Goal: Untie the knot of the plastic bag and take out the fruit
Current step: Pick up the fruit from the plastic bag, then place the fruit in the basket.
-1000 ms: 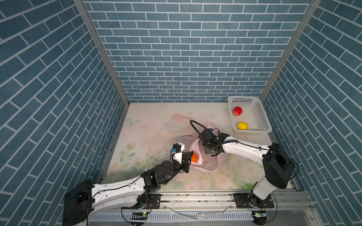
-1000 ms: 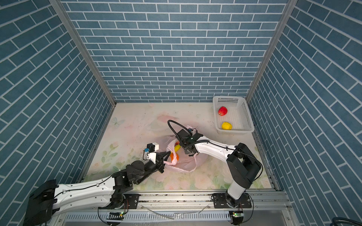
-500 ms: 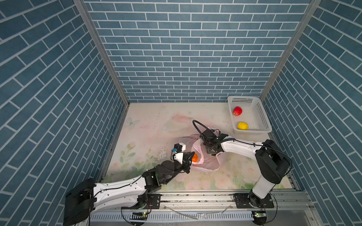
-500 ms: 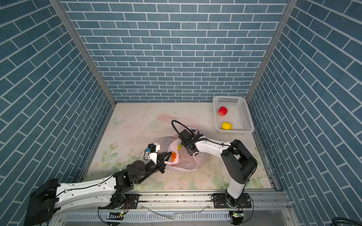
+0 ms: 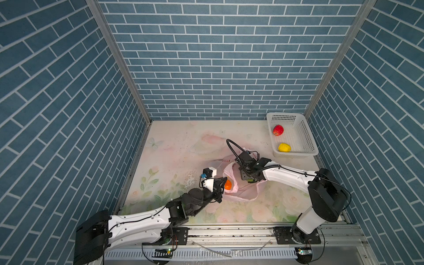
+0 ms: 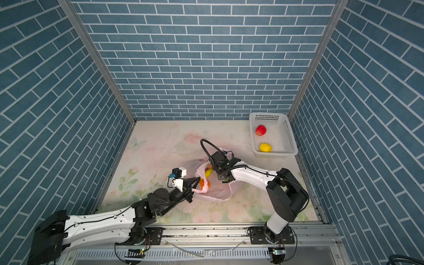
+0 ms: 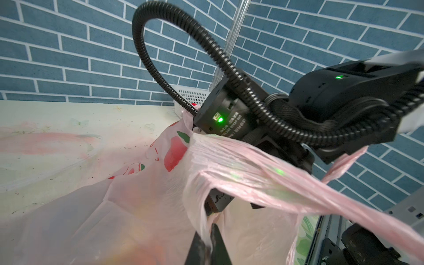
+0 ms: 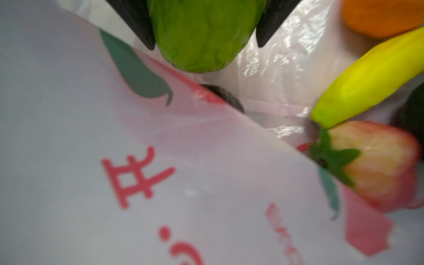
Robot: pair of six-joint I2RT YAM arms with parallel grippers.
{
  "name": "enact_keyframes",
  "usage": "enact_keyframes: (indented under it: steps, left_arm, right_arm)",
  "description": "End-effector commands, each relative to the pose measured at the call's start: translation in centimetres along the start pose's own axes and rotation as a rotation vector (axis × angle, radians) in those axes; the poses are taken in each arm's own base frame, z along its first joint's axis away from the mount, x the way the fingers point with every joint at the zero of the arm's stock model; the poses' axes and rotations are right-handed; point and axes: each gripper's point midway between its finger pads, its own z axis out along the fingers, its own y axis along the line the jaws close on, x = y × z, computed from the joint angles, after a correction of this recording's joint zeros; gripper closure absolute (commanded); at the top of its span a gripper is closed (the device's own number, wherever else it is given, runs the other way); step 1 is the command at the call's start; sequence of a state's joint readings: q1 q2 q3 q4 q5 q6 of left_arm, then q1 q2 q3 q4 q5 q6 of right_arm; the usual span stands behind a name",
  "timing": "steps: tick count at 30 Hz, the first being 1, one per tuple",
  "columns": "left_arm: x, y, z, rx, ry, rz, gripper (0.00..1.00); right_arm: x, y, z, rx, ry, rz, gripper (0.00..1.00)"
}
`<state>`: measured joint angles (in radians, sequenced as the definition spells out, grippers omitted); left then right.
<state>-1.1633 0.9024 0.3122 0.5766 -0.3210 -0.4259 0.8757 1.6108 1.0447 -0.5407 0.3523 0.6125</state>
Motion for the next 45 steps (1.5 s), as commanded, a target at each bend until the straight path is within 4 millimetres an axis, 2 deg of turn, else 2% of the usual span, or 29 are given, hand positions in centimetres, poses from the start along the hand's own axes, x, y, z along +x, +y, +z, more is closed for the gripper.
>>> enact_keyframes:
  steps: [1,6,11,19,24,27,31,34,40,45]
  left_arm:
    - [-1.4,0.2,-0.1,-0.022,-0.045,0.007,0.91]
    - [-2.0,0.4,-0.3,-0.039,-0.068,0.011,0.91]
    - [-2.1,0.5,-0.2,-0.048,-0.072,0.017,0.91]
    - [-2.1,1.0,-0.5,-0.06,-0.077,0.014,0.91]
    - [-2.0,0.8,-0.4,-0.055,-0.071,0.016,0.91]
    - [-1.8,0.8,-0.4,-0.051,-0.067,0.016,0.91]
    - [-1.8,0.8,-0.5,-0.051,-0.067,0.017,0.91]
    - [-1.8,0.8,-0.5,-0.049,-0.067,0.017,0.91]
    - [-2.0,0.8,-0.7,-0.047,-0.069,0.017,0.91]
    - [-2.0,0.8,-0.7,-0.046,-0.069,0.018,0.91]
  right_arm:
    - [-0.2,2.2,-2.9,-0.102,-0.013,-0.031,0.52]
    - [-0.3,4.3,-6.2,-0.194,-0.021,-0.055,0.53]
    - [-1.5,5.1,-9.5,-0.256,-0.057,-0.064,0.53]
    - [-5.1,3.6,-16.0,-0.28,-0.173,-0.068,0.53]
    - [-8.8,2.2,-19.6,-0.29,-0.293,-0.044,0.53]
    - [-11.4,0.7,-20.9,-0.284,-0.365,-0.01,0.53]
    - [-14.3,-2.4,-21.0,-0.249,-0.429,0.056,0.53]
    - [-16.0,-5.5,-20.0,-0.183,-0.457,0.103,0.53]
    - [-18.1,-11.6,-16.9,-0.054,-0.453,0.175,0.53]
    - [-19.0,-18.0,-12.4,0.037,-0.409,0.265,0.53]
